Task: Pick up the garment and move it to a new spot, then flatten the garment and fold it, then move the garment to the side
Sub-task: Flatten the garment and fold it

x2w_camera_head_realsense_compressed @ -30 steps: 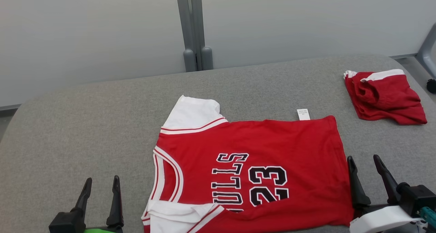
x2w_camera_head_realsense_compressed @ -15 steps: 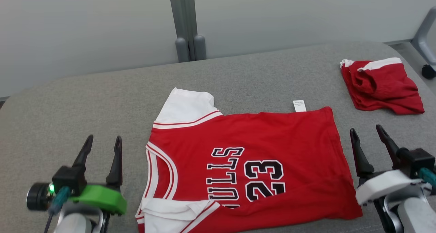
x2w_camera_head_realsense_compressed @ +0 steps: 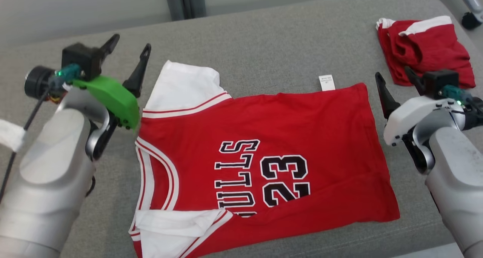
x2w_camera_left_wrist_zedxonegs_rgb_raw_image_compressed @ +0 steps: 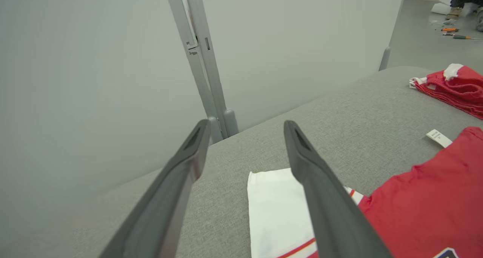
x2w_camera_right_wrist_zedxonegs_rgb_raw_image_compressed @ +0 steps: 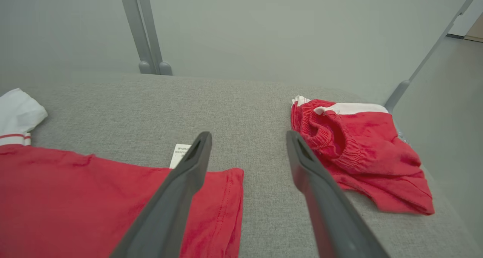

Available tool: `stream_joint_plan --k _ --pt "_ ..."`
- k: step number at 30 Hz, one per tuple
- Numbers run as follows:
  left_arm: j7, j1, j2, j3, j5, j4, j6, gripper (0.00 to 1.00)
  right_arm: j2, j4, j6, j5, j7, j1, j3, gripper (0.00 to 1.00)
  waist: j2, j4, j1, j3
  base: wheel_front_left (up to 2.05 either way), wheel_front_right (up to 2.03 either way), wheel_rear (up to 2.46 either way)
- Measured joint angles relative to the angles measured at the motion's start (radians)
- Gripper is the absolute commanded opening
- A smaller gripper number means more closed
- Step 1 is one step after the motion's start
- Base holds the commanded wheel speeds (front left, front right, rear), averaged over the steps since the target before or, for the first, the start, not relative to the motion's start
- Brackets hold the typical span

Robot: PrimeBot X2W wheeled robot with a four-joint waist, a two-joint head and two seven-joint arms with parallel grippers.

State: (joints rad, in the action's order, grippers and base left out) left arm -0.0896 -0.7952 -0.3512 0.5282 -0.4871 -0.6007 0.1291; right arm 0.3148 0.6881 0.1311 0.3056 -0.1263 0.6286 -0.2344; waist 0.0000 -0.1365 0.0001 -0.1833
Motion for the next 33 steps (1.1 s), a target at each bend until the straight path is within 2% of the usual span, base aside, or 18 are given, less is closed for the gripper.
stream_joint_plan --k 4,13,24,31,32,33 --pt "0.065 -0.133 -0.007 0.077 -0.124 -0.074 0.0 1.0 -0.011 0.096 0.0 0.031 0.018 0.095 -0.06 1.0 0.0 -0.015 0.0001 -0.07 0.0 0.0 0.0" --pt "0.177 -0.29 -0.012 0.246 -0.247 -0.236 0.0 1.0 -0.052 0.249 0.0 0.114 -0.009 0.254 -0.172 1.0 0.0 -0.049 0.0002 -0.204 0.0 0.0 0.0" --pt "0.174 -0.353 -0.036 0.344 -0.344 -0.344 0.0 1.0 -0.097 0.348 0.0 0.203 -0.037 0.361 -0.308 1.0 0.0 -0.11 0.0001 -0.279 0.0 0.0 0.0" --pt "0.184 -0.381 -0.029 0.39 -0.392 -0.398 0.0 0.99 -0.11 0.371 0.0 0.27 -0.033 0.394 -0.375 1.0 0.0 -0.131 0.0001 -0.309 0.0 0.0 0.0" --pt "0.185 -0.384 -0.025 0.396 -0.399 -0.4 0.0 0.47 -0.111 0.374 0.0 0.283 -0.03 0.399 -0.385 1.0 0.0 -0.132 0.0 -0.312 0.0 0.0 0.0" --pt "0.184 -0.388 -0.022 0.405 -0.402 -0.4 0.0 0.29 -0.109 0.376 0.0 0.294 -0.024 0.403 -0.394 0.99 0.0 -0.133 0.0 -0.314 0.0 0.0 0.0"
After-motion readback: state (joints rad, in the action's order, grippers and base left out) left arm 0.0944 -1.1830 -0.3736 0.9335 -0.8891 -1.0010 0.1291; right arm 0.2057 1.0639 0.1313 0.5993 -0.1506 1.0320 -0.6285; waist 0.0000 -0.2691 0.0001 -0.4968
